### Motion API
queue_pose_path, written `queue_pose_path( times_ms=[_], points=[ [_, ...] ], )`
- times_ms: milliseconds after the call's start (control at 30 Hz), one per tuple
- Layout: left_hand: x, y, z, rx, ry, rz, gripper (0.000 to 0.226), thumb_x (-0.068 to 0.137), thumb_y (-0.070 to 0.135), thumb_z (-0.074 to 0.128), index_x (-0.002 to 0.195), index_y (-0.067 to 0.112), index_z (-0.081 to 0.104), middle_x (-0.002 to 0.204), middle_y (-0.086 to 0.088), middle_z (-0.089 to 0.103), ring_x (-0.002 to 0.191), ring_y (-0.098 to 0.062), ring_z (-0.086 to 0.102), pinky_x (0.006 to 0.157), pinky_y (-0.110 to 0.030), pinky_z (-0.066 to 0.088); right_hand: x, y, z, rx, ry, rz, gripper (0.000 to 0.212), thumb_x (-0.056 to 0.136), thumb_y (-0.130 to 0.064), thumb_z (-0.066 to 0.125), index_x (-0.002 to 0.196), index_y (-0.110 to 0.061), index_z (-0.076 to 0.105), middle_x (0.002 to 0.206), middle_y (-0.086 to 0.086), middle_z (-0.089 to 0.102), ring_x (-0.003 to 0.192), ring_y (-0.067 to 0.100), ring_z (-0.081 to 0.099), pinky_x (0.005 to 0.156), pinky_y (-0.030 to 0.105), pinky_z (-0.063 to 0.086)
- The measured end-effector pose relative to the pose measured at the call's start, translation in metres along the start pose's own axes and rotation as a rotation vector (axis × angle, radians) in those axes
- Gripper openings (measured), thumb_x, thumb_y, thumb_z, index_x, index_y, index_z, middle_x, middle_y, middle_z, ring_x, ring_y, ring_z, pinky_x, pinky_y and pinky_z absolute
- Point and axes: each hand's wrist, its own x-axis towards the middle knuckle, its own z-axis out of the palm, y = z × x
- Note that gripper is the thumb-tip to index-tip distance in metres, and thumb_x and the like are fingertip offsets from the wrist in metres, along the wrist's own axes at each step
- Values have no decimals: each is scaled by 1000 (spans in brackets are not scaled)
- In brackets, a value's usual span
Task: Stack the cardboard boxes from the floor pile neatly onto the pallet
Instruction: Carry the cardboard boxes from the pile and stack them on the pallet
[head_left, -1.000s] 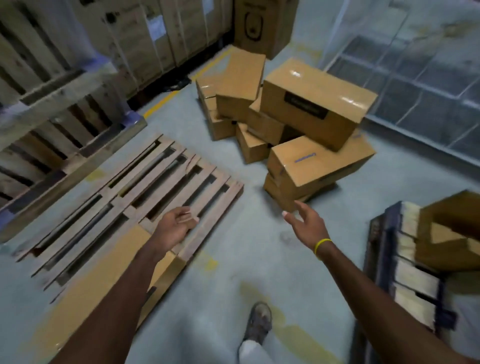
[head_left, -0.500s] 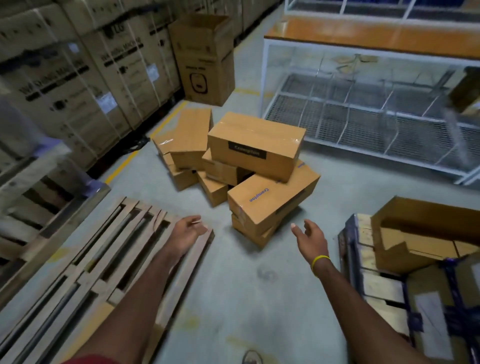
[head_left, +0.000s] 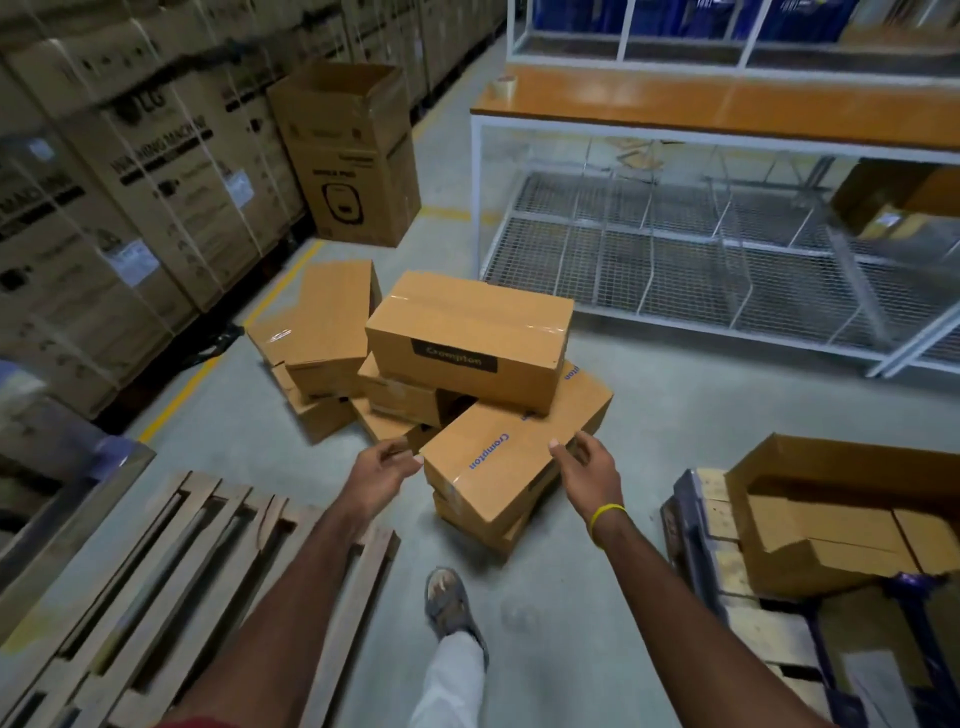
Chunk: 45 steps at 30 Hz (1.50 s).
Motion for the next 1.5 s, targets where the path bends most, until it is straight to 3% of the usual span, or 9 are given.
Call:
queue_pose_path(
  times_ms=[367,467,767,900,1067,1167,1233,1367,1500],
  points=[
    [200,91,-22,-65,-67,-6,49,103,15,64,149,10,50,140,-3,58,121,-19,55,96,-34,48,163,-75,57,-18,73,49,60,93,-34,70,144,-8,51,144,9,57,132,22,54,105,31,41],
    [240,114,-25,-53,-64,13,47,104,17,62,149,10,51,131,-5,58,119,-19,54,89,-34,49,198,-85,62,6,97,92,62,94,-36,69,145,-7,50,145,9,56,133,22,53,107,33,41],
    [364,158,-28,-15,-18,0,42,102,15,66,142,8,57,128,-7,61,120,-22,57,98,-42,51,308,-105,73,3,175,194,49,93,-35,68,135,-12,60,131,6,65,125,25,58,109,39,42],
    [417,156,-22,28,46,23,43,100,11,67,142,6,58,127,-8,64,122,-24,60,104,-39,49,361,-94,83,-9,179,210,41,85,-49,67,116,-23,64,104,-6,63,108,23,60,100,36,44],
    [476,136,-13,47,78,-12,46,98,3,67,142,6,58,133,-9,63,127,-23,58,102,-32,46,418,-75,105,16,216,274,56,92,-37,69,141,-11,55,139,8,60,129,26,55,113,40,39],
    [517,116,-13,74,111,-49,49,97,3,69,144,5,57,142,-11,60,133,-26,55,112,-40,45,449,-60,119,-6,259,303,56,93,-36,69,140,-7,55,138,12,59,126,28,54,108,38,37],
    [540,105,-13,116,149,-50,50,97,6,70,144,7,57,146,-10,58,135,-26,54,110,-39,44,462,-49,126,-15,297,330,59,93,-38,69,142,-9,53,141,10,58,131,28,52,111,38,36],
    [598,85,-23,194,241,-57,56,95,9,73,148,13,54,143,-7,57,126,-22,55,103,-40,49,484,-25,144,-59,344,381,49,91,-42,68,131,-13,61,126,4,63,123,29,57,110,41,41],
    [643,56,-44,349,187,-100,67,85,27,82,144,19,52,140,-8,60,128,-34,57,104,-58,52,492,-9,156,-128,404,454,61,80,-59,63,125,-18,66,124,6,68,116,32,61,103,41,45]
  ],
)
